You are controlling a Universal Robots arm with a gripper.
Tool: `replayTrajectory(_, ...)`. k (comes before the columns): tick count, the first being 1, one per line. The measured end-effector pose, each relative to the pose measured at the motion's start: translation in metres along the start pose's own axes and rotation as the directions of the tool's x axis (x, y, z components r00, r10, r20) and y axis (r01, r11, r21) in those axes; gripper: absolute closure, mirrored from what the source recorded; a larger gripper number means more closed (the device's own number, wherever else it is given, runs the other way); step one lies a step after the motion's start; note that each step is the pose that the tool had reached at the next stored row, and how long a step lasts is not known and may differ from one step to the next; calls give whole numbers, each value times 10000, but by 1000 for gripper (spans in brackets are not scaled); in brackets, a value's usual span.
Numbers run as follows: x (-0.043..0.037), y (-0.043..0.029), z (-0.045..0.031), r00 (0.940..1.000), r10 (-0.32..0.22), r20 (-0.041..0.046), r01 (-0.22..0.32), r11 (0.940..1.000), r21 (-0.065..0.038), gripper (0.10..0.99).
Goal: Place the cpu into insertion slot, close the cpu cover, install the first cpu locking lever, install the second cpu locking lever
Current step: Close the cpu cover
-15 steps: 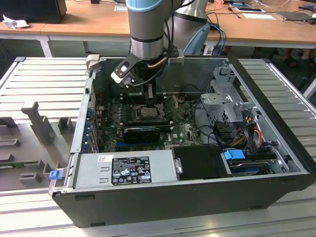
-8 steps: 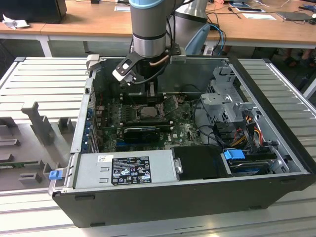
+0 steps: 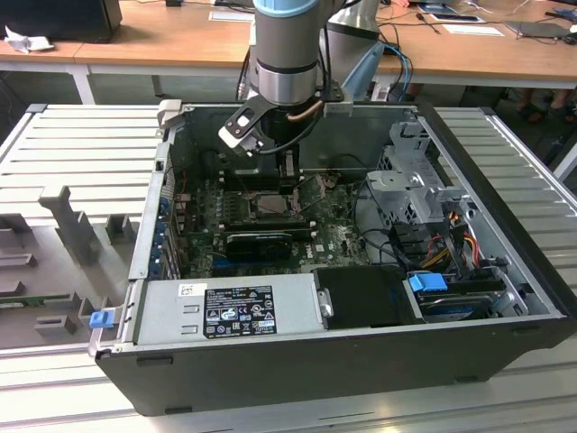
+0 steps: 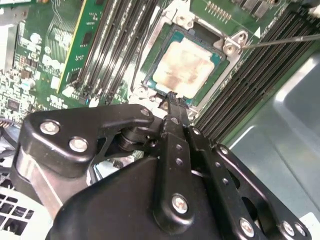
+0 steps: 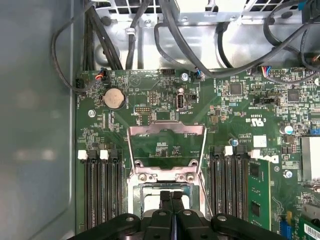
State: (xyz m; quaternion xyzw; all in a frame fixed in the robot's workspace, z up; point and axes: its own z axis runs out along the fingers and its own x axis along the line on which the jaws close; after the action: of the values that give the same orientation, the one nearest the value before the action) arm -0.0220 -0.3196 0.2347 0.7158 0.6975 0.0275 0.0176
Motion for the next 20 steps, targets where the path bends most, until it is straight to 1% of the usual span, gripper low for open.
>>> replayTrajectory(2,0,2,-20,10000,-1,-6,1,10000,1,980)
replayTrajectory(3,1,5,-67,10000,-1,-6,1,10000,0,980)
replayTrajectory(4,1,6,-78,10000,-3,-8,3,10000,-1,980)
replayTrajectory(9,2,55,-86,10000,-2,-5,2,10000,1,980)
replayTrajectory(12,3,58,-129,10000,0,-6,0,10000,1,980)
replayTrajectory(16,3,76,-133,10000,-2,-8,2,10000,1,980)
replayTrajectory(18,5,122,-131,10000,-1,-7,1,10000,2,980)
replayTrajectory(20,5,139,-133,10000,-2,-4,2,10000,2,980)
